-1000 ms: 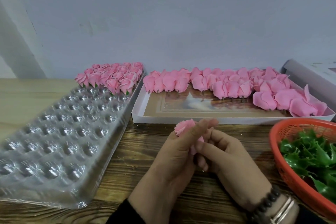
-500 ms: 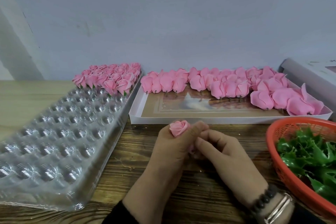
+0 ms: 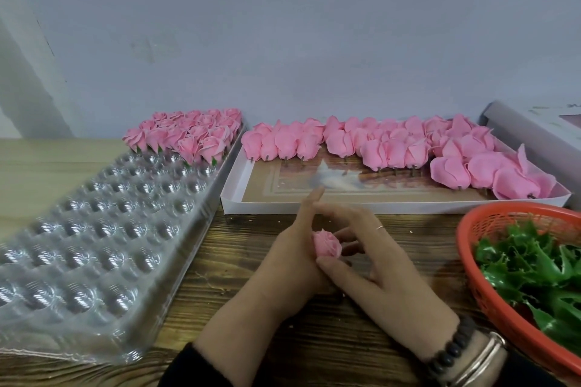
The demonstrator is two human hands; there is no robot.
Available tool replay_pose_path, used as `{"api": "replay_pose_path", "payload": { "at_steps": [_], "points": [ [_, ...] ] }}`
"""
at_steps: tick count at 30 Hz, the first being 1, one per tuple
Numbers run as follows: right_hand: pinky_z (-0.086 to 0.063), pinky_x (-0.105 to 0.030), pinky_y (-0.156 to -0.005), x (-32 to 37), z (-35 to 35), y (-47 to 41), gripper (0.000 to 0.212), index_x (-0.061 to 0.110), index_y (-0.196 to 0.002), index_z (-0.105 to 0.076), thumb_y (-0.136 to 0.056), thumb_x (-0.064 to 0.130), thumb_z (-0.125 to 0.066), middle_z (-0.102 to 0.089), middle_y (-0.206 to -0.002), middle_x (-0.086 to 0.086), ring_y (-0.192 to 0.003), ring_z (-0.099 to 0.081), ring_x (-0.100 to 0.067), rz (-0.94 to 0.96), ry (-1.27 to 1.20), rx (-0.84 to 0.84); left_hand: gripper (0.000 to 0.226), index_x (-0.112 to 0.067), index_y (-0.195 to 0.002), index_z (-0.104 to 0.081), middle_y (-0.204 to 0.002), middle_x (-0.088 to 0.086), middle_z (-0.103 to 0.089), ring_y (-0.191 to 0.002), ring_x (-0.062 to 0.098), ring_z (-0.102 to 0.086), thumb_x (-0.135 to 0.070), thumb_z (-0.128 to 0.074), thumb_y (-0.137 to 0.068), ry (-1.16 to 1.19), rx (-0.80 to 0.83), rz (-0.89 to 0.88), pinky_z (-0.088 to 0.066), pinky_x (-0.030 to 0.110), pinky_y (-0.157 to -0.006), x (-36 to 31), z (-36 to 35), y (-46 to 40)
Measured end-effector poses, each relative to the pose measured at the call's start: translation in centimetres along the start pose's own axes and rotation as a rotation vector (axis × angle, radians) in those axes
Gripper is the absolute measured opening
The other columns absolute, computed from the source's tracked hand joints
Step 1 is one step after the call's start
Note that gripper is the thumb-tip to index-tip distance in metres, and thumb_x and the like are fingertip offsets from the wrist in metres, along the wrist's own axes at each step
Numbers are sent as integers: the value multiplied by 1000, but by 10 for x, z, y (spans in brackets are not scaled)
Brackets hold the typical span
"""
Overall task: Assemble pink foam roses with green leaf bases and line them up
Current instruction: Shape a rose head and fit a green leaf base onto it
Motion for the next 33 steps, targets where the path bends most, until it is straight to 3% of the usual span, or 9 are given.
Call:
{"api": "replay_pose_path", "payload": {
  "at_steps": [2,8,13,19,22,25,28,31,33],
  "points": [
    [-44,-12,-84,1,-1,-1,40,42,-116,-50,-81,27,-59,-49,-115,20,-107,-52,-2,9,31,45,105,-50,-133,6,-111,-20,-59,-107,-8,-55,-10,-73,-76,-94,41,-3,-37,3,-91,0,0,0],
    [-41,-12,-74,-2,3,-2,36,44,-104,-51,-74,30,-63,-55,-99,24,-90,-55,-2,-60,-8,103,114,-51,-132,15,-118,-11,-60,-110,2,-56,-10,-74,-74,-156,104,4,-40,19,-99,1,0,0],
    [-50,-33,-71,-3,4,-2,36,40,-100,-54,-69,29,-68,-59,-90,7,-76,-56,-14,-98,-75,119,111,-62,-119,10,-117,-14,-60,-108,0,-57,-10,-76,-72,-124,121,-17,-41,18,-97,1,0,2],
    [-42,-17,-61,-5,5,-3,22,31,-89,-62,-78,14,-72,-57,-72,11,-65,-51,-4,-133,-179,105,110,-58,-127,5,-102,-21,-62,-97,-12,-56,-18,-79,-69,-97,142,-7,-40,3,-83,2,-2,1],
    [-40,-17,-59,-3,6,-3,17,24,-78,-64,-77,9,-72,-55,-67,6,-60,-50,-5,-131,-172,68,111,-58,-129,0,-97,-9,-66,-90,-7,-61,-16,-81,-67,-77,144,-11,-44,8,-84,3,-3,1],
    [-45,-35,-62,-2,6,-4,15,18,-72,-64,-74,6,-74,-59,-71,-15,-65,-54,-28,-130,-169,11,109,-56,-134,-10,-90,3,-66,-84,7,-63,-10,-82,-66,-56,138,-17,-49,22,-88,1,-3,1],
    [-44,-30,-57,-5,7,-4,11,10,-70,-66,-71,3,-74,-58,-65,-19,-57,-51,-24,-162,-230,-81,109,-59,-133,-17,-81,-5,-58,-76,3,-59,-11,-84,-62,-26,119,-10,-50,25,-83,-1,2,2],
    [-39,-18,-51,-14,10,-5,13,10,-67,-65,-72,1,-73,-52,-52,-4,-52,-45,-11,-220,-290,-185,100,-60,-131,-23,-99,-5,-54,-93,6,-57,-27,-84,-60,-123,0,-28,-49,27,-88,-10,9,5],
    [-41,-20,-52,-18,14,-5,15,6,-66,-63,-74,-4,-69,-52,-52,-3,-54,-46,-12,-257,-344,-265,74,-48,-128,-38,-104,-12,-50,-98,-4,-50,-30,-78,-68,-251,-185,-151,-46,14,-83,-28,11,7]
  ]
}}
Point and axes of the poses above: each hand's wrist, its own y-axis away from the middle knuckle, its own z-axis out of the back of the hand, x = y × z, the point moved 4 cm from there along -y, towards the middle knuckle
